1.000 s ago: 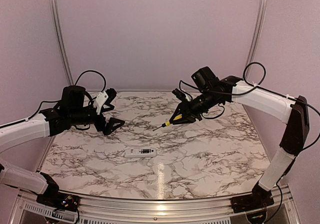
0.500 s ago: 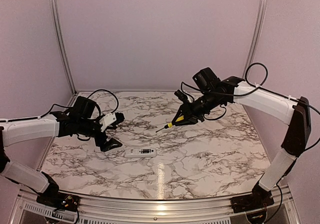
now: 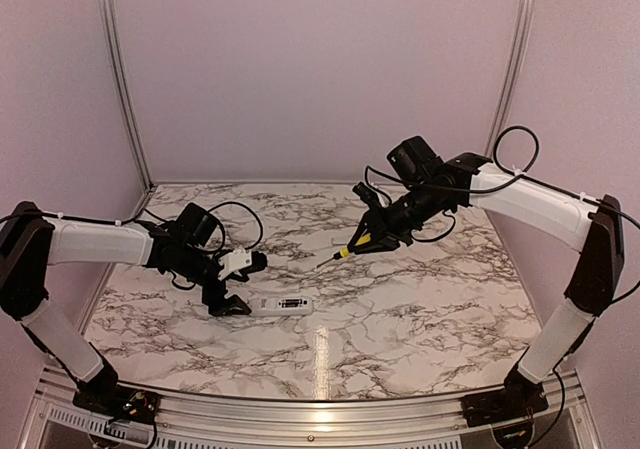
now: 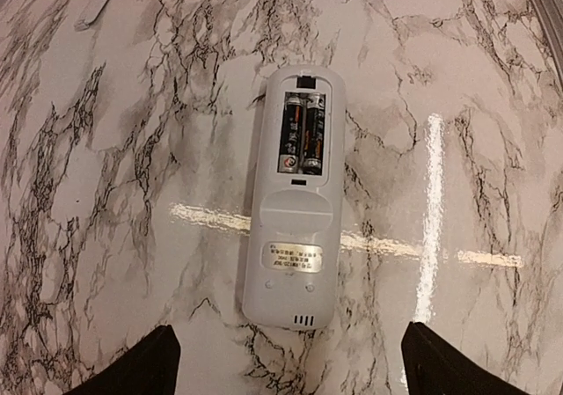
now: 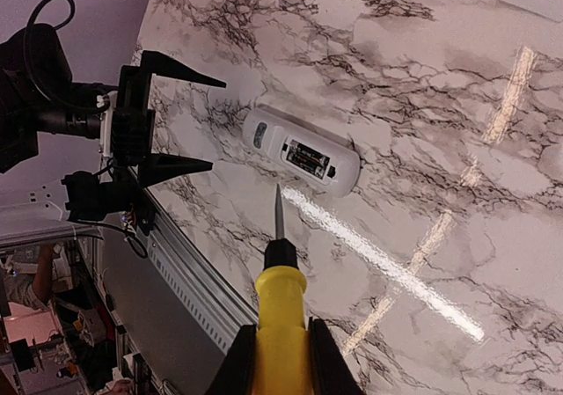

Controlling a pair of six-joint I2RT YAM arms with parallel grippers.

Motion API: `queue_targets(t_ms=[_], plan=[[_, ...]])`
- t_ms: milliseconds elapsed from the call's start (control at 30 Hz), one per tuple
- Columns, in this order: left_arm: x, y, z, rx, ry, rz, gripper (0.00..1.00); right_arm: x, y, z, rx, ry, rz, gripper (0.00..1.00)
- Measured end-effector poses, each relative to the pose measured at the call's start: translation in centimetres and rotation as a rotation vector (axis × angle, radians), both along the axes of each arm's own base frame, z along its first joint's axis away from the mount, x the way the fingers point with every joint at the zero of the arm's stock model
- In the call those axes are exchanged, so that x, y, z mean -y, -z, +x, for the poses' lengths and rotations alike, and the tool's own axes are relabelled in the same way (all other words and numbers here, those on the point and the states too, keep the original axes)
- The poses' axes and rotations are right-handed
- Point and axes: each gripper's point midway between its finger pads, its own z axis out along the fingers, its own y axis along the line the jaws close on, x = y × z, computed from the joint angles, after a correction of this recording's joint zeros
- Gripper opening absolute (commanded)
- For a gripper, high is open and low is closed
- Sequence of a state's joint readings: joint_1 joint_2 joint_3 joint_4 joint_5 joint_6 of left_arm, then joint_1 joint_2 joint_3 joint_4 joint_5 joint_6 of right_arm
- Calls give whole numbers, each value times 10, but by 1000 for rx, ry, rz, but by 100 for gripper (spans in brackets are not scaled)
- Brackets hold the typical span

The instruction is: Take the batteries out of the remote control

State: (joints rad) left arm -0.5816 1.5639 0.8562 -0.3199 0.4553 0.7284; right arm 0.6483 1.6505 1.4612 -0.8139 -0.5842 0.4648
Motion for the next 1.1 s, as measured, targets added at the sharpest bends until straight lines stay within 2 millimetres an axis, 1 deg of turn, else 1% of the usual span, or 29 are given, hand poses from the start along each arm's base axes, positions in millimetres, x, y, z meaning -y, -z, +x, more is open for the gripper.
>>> queue_targets(t_ms=[200,467,633,767,1100], plan=[[8,14,1,-28,43,31,89,2,3,-1,-10,9,-12,0],[19,20,8,-31,66,62,86,2,4,-1,-13,13,-15,0],[22,34,2,-46,87,110,85,2,4,-1,-13,12,-16,0],[22,41,-2,-58,101,142,80,2,4,0,-14,12,-17,0],[29,46,10,-43,109,180,71,2,6,0,-18,12,-21,0]])
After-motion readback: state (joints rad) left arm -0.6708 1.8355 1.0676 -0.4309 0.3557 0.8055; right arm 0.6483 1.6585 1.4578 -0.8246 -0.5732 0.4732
